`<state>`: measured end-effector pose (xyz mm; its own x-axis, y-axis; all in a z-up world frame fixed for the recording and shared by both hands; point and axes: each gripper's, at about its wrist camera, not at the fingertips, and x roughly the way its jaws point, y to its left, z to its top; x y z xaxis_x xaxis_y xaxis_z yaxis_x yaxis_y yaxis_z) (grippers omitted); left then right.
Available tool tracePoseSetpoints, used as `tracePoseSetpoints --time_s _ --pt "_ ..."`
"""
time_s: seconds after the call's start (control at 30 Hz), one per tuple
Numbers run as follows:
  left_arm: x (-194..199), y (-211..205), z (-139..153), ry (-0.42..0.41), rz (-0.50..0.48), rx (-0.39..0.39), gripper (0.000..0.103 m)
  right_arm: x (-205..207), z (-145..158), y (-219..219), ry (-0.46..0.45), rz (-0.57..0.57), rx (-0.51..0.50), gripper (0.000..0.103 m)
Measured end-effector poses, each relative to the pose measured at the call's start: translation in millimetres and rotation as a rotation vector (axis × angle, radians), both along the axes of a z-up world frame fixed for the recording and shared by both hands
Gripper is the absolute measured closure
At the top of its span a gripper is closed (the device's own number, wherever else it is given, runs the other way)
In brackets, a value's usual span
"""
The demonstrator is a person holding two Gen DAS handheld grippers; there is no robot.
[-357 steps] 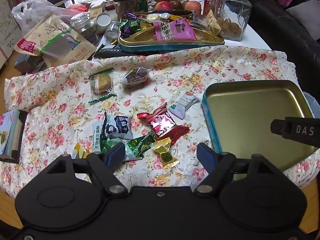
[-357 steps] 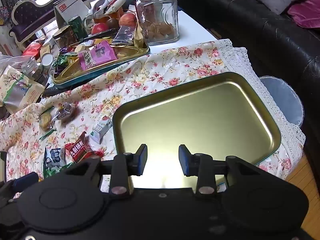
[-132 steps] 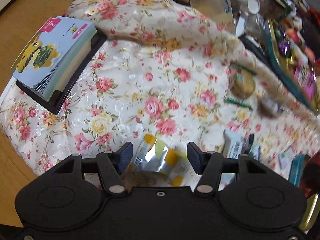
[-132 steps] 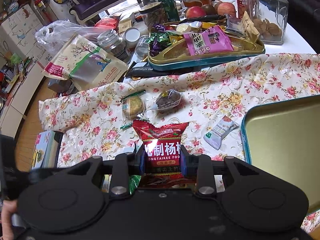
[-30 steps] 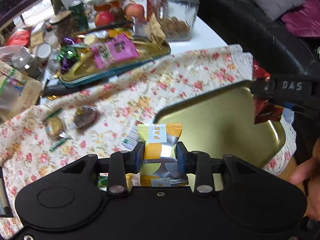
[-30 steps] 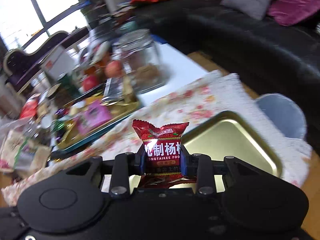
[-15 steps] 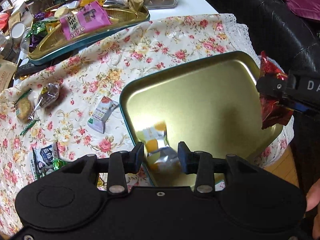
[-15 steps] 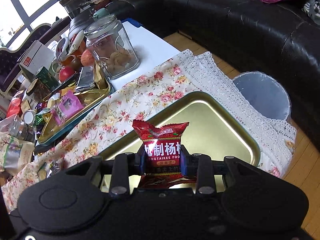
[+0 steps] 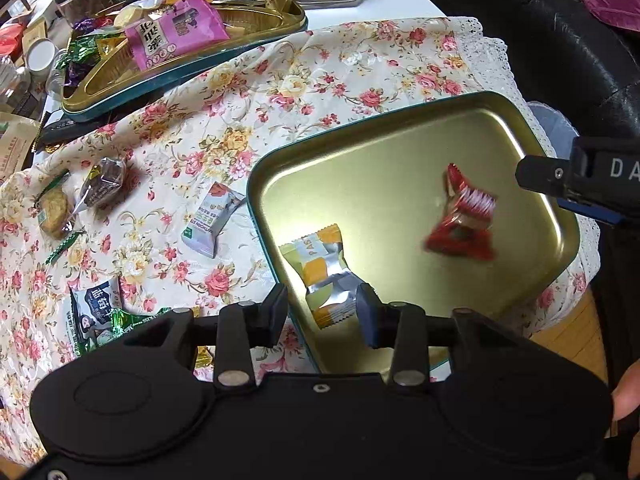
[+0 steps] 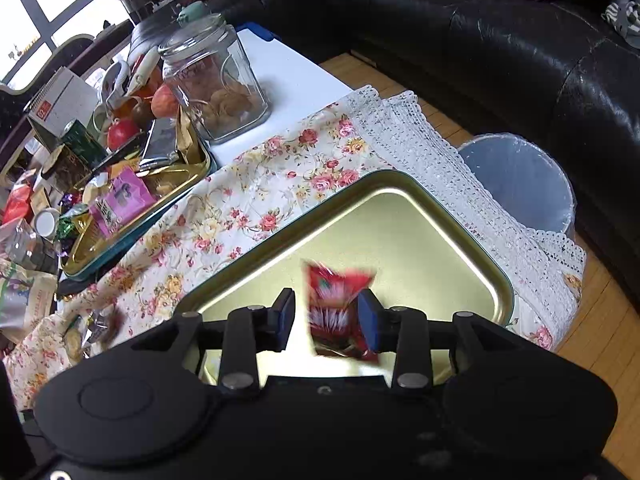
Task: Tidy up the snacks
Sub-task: 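Carry both snacks over the gold tray and open both tools to drop them, then lower the right tool onto a white-pink candy packet and close it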
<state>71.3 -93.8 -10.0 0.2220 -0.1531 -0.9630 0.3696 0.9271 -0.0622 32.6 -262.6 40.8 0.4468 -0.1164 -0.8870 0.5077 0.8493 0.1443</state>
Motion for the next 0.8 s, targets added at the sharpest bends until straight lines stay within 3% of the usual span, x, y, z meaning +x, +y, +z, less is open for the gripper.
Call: tracePoseSetpoints --time_s 0.13,0.27,0.5,0.8 --pt "1.5 4.3 2.5 -0.019 0.030 0.015 0.055 0.9 0.0 4.0 0.001 0.012 -0.013 0.061" --pt "0.6 6.3 6.6 -0.066 0.046 0.032 0.044 2.6 0.4 7.9 0.000 0.023 -0.027 0.058" --pt "0.9 12.8 13.3 -0.077 0.077 0.008 0.045 5.3 0.0 12.0 0.001 0.032 -0.059 0.058" --pt "0.7 28.8 31.1 -0.141 0.116 -0.032 0.046 9.3 -0.5 11.3 -0.014 -0.017 -0.012 0.058"
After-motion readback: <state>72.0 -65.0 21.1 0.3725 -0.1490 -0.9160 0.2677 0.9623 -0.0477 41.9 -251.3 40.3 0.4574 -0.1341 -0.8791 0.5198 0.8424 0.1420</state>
